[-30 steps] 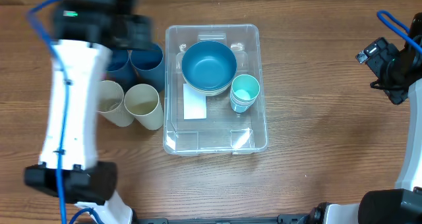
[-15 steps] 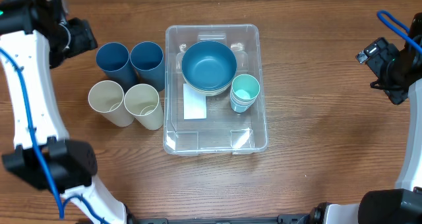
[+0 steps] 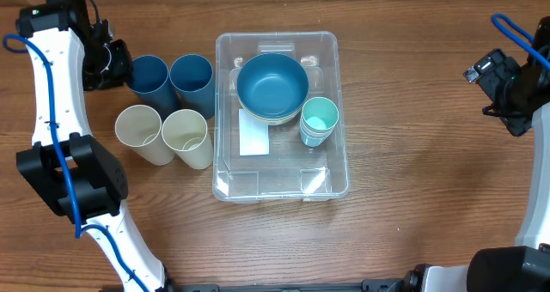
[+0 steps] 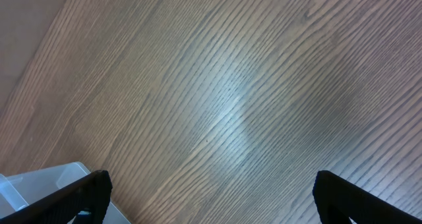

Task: Pack container
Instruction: 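Move the left gripper to the back dark blue cup and grasp it, then carry the dark blue cup into the bin beside the stacked cups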

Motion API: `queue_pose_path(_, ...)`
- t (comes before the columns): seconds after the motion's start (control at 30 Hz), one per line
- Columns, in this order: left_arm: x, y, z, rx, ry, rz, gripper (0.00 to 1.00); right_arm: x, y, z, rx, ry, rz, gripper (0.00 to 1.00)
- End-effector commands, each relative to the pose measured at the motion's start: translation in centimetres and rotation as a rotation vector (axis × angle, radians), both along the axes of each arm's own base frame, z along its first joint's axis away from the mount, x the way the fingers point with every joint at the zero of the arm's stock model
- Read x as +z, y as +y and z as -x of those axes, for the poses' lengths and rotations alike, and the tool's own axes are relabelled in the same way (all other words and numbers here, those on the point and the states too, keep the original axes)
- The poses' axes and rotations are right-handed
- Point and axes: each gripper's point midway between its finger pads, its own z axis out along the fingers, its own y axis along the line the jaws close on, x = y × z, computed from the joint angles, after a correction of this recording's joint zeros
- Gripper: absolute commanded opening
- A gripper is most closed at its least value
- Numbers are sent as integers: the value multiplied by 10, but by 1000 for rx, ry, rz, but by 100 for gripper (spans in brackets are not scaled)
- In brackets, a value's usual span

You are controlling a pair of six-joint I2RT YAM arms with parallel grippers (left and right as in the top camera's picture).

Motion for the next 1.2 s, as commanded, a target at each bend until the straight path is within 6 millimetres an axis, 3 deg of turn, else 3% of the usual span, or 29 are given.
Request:
queue_pose_path(0.0,-3,8,1,24,11,-34,4,4,-2,-1,-8,-14,8,100)
queue_pose_path(0.1,-3,29,10,129,57,-146,4,4,-2,-1,-8,-14,8,100)
queue_pose_path(0.2,3,36,14,147,61,-187,4,4,-2,-1,-8,-14,8,100)
queue_pose_path(0.3,24,37,16,170,18,-201,4,4,-2,-1,-8,-14,8,100)
queue_pose_path(0.43,79,34,19,183,-120,-221,4,4,-2,-1,-8,-14,8,100)
queue_pose_path(0.57,162,17,35,170,-325,-244,4,4,-2,-1,-8,-14,8,100)
queue_pose_path(0.67,221,-13,60,123,-478,-250,4,4,-2,-1,-8,-14,8,100)
queue_pose_path(0.8,270,-66,104,8,-614,-220,4,4,-2,-1,-8,-14,8,100)
queue_pose_path(0.97,287,-127,150,-181,-656,-155,4,4,-2,-1,-8,-14,8,100)
queue_pose_path(1.17,256,-163,179,-339,-503,-112,4,4,-2,-1,-8,-14,8,100)
